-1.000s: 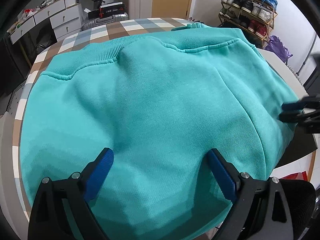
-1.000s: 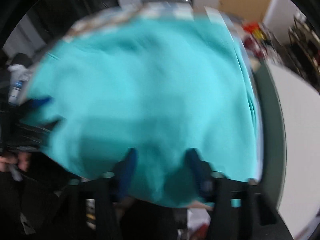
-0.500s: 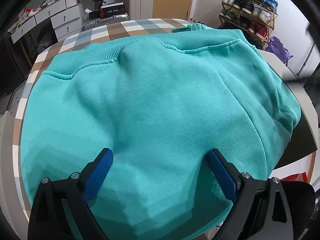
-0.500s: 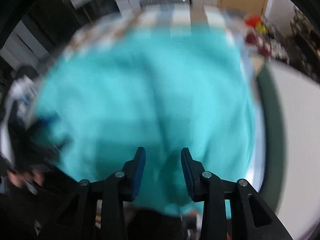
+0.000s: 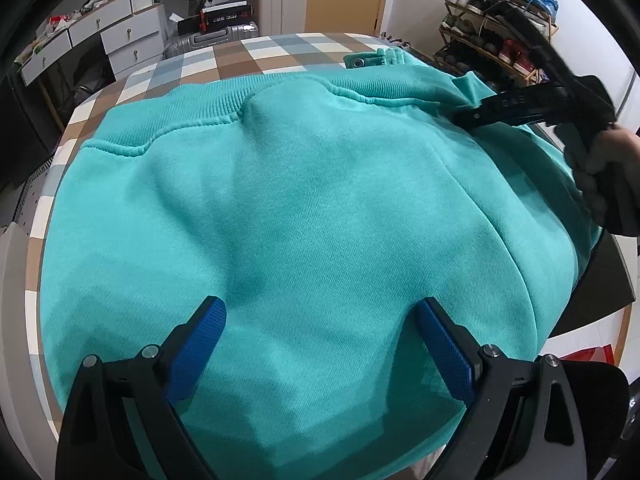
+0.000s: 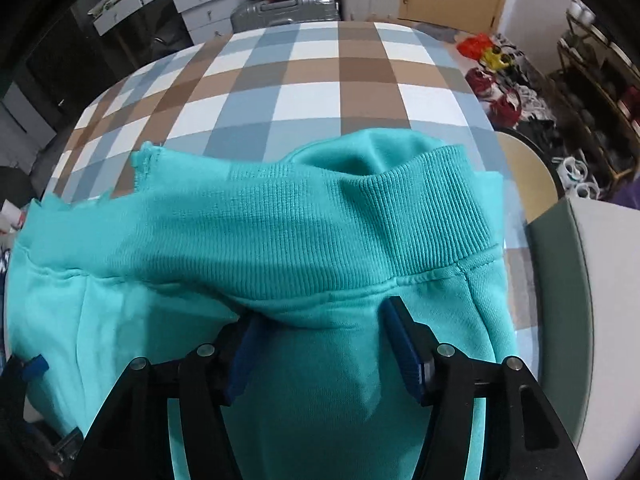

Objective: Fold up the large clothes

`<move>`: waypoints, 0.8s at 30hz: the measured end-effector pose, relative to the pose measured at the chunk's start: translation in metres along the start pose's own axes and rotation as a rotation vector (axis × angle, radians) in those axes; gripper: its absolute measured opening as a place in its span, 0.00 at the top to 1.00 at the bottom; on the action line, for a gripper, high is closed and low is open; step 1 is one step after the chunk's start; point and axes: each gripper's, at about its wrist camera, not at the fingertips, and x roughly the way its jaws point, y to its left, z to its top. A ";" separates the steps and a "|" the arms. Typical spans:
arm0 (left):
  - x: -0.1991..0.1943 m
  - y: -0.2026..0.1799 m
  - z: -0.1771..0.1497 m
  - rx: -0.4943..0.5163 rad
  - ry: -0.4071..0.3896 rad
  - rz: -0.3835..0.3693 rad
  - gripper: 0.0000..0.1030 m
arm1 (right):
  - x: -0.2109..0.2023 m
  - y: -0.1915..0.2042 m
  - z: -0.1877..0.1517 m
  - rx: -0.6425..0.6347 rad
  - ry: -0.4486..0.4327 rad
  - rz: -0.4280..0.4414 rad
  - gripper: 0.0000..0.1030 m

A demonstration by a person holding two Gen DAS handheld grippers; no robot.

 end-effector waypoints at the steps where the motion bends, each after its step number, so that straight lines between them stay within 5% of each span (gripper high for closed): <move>1: 0.000 0.000 -0.001 -0.001 0.000 0.000 0.09 | -0.013 -0.001 -0.003 -0.005 -0.010 0.001 0.43; 5: -0.001 -0.001 -0.003 -0.001 -0.013 0.004 0.09 | -0.047 -0.004 -0.011 0.023 -0.039 0.109 0.53; 10: -0.002 -0.001 -0.003 -0.007 -0.013 0.011 0.09 | -0.072 -0.004 -0.056 -0.074 0.020 0.099 0.60; 15: -0.002 -0.002 -0.003 -0.003 -0.013 0.014 0.09 | -0.026 -0.005 -0.097 -0.154 0.132 0.026 0.61; 20: 0.002 -0.001 0.002 0.012 0.015 0.004 0.06 | -0.010 0.015 -0.102 -0.234 0.073 -0.054 0.61; 24: -0.005 0.005 0.004 -0.001 0.017 -0.047 0.06 | -0.014 0.007 -0.105 -0.177 0.038 -0.010 0.60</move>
